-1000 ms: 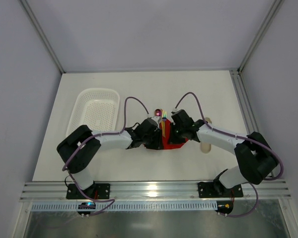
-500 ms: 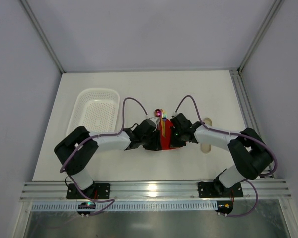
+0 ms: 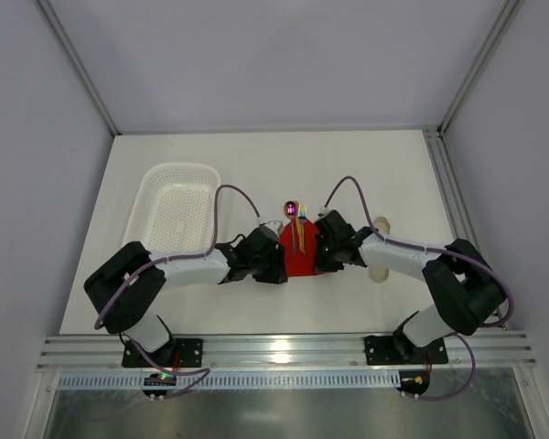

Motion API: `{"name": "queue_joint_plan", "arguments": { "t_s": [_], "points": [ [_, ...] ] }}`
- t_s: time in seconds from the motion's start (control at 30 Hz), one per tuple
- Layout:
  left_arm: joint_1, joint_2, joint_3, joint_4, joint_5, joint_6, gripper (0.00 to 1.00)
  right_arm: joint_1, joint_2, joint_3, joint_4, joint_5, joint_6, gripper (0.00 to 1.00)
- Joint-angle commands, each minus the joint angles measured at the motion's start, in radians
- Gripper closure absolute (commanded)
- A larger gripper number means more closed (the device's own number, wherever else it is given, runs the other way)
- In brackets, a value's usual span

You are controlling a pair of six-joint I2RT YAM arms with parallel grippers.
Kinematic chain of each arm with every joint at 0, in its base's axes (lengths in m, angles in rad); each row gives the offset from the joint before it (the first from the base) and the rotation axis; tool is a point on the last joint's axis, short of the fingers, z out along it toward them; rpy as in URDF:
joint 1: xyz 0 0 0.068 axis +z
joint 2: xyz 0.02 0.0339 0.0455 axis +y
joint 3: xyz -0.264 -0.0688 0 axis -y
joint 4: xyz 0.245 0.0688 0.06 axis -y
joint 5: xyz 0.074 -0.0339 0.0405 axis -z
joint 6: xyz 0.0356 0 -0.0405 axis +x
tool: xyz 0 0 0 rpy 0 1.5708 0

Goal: Place the utensils on the paper napkin and roll it up

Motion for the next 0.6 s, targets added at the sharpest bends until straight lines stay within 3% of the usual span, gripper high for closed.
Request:
{"name": "queue_joint_plan", "arguments": {
  "t_s": [0.0, 0.2, 0.57],
  "points": [
    [-0.002, -0.051, -0.017, -0.071, -0.077, -0.001, 0.64, -0.001, -0.009, -0.027, -0.020, 0.059, 0.000, 0.96],
    [-0.002, -0.088, 0.061, -0.078, -0.016, 0.017, 0.63, 0.000, -0.016, -0.022, -0.018, 0.054, 0.001, 0.96],
    [-0.003, 0.018, 0.138, 0.042, 0.087, 0.032, 0.64, 0.003, -0.026, -0.008, -0.012, 0.051, 0.020, 0.96]
  ]
}}
